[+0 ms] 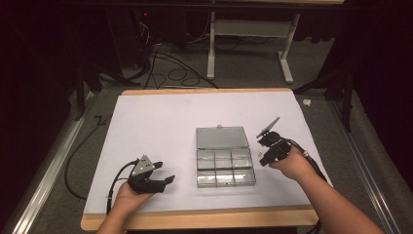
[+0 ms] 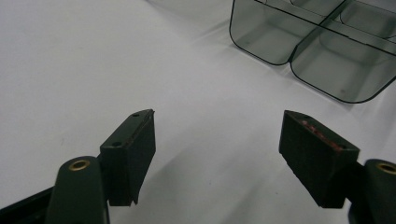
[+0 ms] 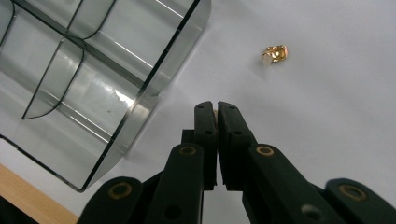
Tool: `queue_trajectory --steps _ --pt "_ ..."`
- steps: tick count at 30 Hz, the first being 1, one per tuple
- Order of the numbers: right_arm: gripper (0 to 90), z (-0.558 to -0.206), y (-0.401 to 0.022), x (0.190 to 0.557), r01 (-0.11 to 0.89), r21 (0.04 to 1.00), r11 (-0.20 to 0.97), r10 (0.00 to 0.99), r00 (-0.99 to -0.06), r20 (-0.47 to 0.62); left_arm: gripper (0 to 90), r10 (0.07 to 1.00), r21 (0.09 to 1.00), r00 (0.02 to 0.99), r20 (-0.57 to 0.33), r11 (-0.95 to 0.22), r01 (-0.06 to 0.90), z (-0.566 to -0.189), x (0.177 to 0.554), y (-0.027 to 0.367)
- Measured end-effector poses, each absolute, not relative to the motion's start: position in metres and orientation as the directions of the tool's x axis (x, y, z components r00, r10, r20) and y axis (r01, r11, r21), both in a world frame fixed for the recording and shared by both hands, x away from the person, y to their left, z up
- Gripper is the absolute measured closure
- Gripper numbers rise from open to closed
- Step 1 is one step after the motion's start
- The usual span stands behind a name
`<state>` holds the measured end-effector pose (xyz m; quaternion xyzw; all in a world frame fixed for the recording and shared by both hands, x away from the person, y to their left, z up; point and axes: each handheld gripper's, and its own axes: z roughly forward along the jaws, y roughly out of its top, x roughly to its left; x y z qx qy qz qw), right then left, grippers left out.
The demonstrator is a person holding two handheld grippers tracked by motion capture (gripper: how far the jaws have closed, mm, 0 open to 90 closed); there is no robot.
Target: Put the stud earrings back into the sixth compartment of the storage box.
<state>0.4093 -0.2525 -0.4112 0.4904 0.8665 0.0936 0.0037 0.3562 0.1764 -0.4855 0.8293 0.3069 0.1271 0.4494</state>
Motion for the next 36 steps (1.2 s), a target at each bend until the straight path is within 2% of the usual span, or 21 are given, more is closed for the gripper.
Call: queue_trajectory --steps 16,36 --pt "88.5 -0.391 -0.242 0.392 0.832 0.173 0.527 0.835 -0.544 0.076 27.6 0.625 0.823 0.778 -0.066 -0.407 0.396 -0.486 0.356 0.176" --pt "88.5 -0.376 -0.206 0.372 0.763 0.191 0.618 0.764 -0.639 0.081 27.6 0.626 0.826 0.778 -0.059 -0.406 0.390 -0.486 0.355 0.176"
